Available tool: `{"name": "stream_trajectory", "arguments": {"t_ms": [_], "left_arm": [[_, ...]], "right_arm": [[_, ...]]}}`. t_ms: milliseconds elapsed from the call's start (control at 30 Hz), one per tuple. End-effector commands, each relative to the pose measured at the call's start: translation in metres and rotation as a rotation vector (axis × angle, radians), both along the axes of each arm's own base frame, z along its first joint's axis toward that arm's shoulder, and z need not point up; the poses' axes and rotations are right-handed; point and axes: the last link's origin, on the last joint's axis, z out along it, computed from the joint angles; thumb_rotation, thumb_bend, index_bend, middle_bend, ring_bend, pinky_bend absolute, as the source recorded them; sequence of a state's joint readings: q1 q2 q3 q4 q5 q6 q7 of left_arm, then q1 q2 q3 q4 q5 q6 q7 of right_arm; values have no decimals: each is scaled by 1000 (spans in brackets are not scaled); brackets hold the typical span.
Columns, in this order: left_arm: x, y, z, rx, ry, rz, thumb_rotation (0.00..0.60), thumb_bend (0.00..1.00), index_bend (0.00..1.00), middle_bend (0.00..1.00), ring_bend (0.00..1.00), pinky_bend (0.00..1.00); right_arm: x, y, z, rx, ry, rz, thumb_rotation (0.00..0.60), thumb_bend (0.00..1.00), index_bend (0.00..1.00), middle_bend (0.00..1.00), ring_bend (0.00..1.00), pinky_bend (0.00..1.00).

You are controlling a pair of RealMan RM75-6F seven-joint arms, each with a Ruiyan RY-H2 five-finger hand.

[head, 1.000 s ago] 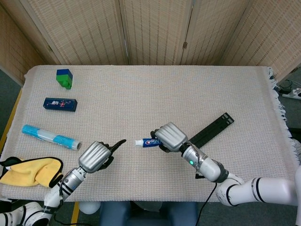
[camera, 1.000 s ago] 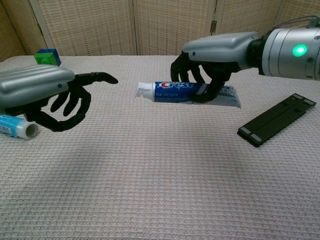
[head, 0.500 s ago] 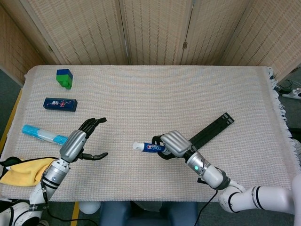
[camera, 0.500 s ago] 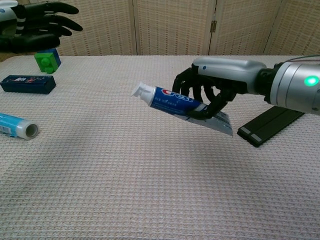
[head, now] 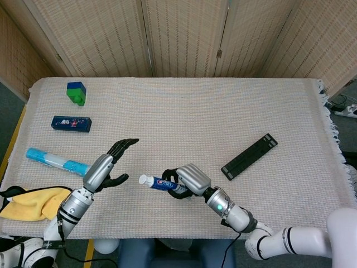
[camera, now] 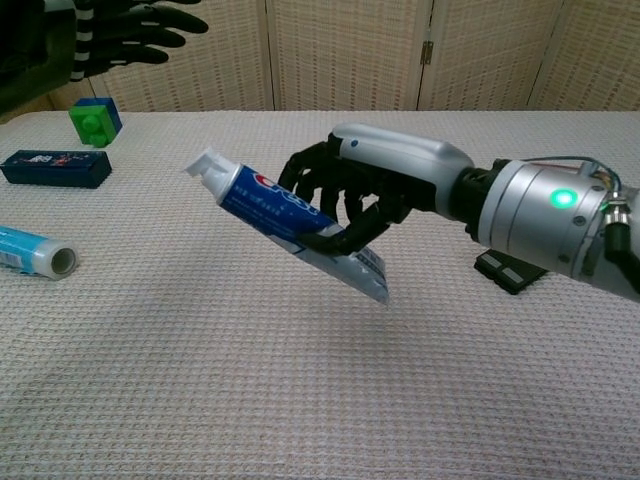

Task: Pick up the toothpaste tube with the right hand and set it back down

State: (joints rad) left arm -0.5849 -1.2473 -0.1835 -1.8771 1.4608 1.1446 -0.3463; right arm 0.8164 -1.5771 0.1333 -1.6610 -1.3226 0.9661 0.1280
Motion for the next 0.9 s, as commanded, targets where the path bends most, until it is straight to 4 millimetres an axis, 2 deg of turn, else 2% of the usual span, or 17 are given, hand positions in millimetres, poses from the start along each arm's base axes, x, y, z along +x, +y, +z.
{"name": "stream_trajectory", "arguments": {"t_ms": [33, 300, 900], "left_arm": [[4, 2, -9, 10, 31, -19, 17, 137, 74, 108, 60, 0], [7, 3, -26, 50, 94, -53, 17, 137, 70, 102, 57, 0], [14, 1, -50, 87, 122, -88, 0, 135, 58, 102, 50, 0]], "right_arm": [[9, 3, -4, 12, -33, 7, 600, 785, 752, 661, 700, 658], [21, 8, -13, 29, -85, 6, 600, 795, 755, 664, 701, 658], [35, 10, -19, 21, -154, -25, 600, 817, 770, 679, 714, 670]]}}
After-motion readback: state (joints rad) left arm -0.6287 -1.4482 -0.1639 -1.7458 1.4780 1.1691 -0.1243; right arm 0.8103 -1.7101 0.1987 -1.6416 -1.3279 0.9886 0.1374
